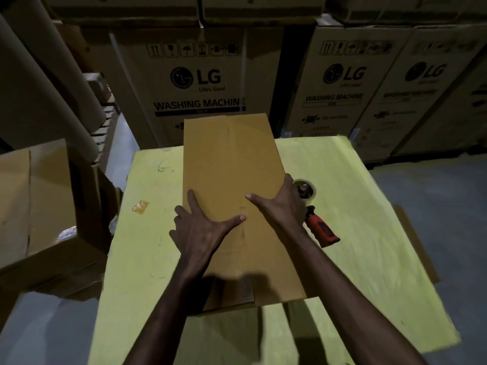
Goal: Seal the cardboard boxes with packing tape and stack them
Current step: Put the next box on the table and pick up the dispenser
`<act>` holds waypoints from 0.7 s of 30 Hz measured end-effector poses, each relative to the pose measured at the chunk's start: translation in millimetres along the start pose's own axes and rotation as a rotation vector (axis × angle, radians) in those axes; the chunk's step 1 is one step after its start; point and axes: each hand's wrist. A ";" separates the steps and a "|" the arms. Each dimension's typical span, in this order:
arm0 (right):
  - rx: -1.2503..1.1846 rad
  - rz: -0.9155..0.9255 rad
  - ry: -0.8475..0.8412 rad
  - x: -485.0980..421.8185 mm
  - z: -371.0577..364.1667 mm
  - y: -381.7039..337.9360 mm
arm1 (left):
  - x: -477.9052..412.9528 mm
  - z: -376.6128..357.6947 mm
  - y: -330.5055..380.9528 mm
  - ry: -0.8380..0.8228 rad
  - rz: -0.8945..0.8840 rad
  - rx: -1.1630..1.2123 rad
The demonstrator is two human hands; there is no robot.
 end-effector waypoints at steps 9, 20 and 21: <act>0.119 0.095 -0.212 -18.0 27.8 24.2 | 35.5 -12.1 12.2 -0.061 0.111 -0.109; -0.167 -0.075 -0.008 -47.8 50.2 106.9 | 48.5 -26.3 6.1 0.058 -0.122 -0.036; -0.040 -0.117 -0.015 -54.3 48.0 124.1 | 48.3 -26.8 7.7 0.057 -0.156 -0.045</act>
Point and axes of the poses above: each hand's wrist, its own x-axis away from the middle knuckle, its own z-axis out of the back of the hand, y = z × x, and after that the axes turned 7 degrees about -y, right-handed
